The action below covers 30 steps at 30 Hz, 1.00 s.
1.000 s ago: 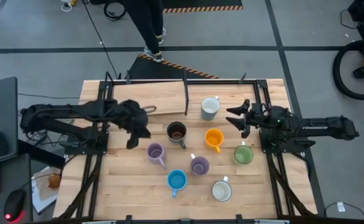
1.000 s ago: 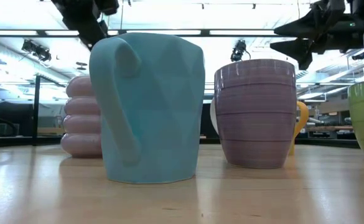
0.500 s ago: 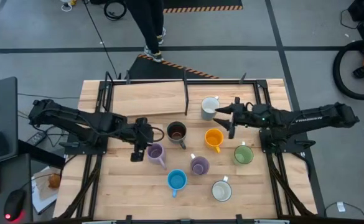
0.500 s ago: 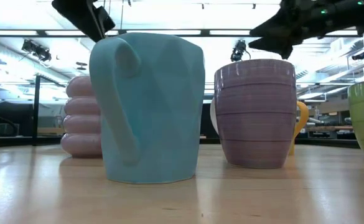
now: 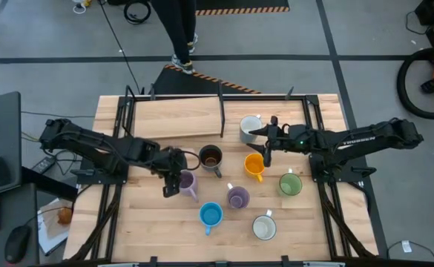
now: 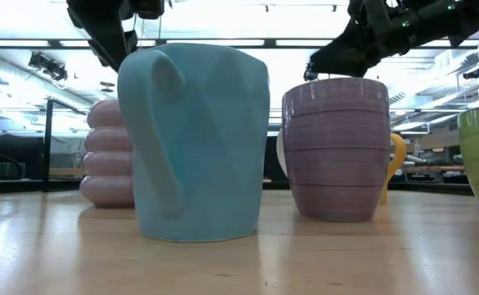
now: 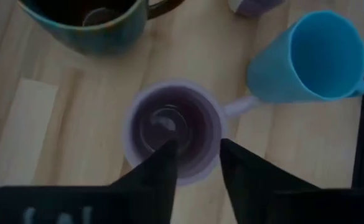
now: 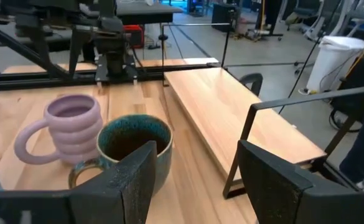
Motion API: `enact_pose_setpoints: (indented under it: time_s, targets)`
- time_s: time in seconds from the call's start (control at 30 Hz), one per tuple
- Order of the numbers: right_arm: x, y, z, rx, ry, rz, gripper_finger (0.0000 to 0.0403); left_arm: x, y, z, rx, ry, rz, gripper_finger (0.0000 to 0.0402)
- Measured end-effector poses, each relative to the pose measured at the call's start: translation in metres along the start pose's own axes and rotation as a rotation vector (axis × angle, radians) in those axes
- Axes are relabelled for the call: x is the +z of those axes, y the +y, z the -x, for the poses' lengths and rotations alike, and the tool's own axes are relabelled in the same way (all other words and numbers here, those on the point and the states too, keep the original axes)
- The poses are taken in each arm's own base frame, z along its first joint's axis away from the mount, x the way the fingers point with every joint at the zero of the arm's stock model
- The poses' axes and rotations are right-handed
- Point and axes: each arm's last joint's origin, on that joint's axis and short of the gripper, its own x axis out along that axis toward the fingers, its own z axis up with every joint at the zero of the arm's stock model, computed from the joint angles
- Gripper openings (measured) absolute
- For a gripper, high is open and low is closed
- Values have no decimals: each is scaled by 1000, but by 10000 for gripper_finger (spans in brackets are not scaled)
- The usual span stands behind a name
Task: Place coffee mugs
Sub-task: Put the purple mug on the shelf
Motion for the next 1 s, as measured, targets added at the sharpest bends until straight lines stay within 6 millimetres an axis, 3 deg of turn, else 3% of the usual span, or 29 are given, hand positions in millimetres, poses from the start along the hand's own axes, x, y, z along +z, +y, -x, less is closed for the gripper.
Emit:
enact_pose_setpoints:
  time_s: [0.13,0.33,0.63,1.0]
  targets:
    - [2,-3,-1,-20,-15,-2,229,1,-4,-2,-18,-16,61,170]
    - [0,-5,-3,-37,-7,20,229,9,-9,-19,8,12,103,172]
    - [5,-13,0,-58,-42,45,229,33,-46,-38,59,1,-318,172]
    - [4,-12,0,-30,-36,48,229,29,-55,-74,-22,115,-361,171]
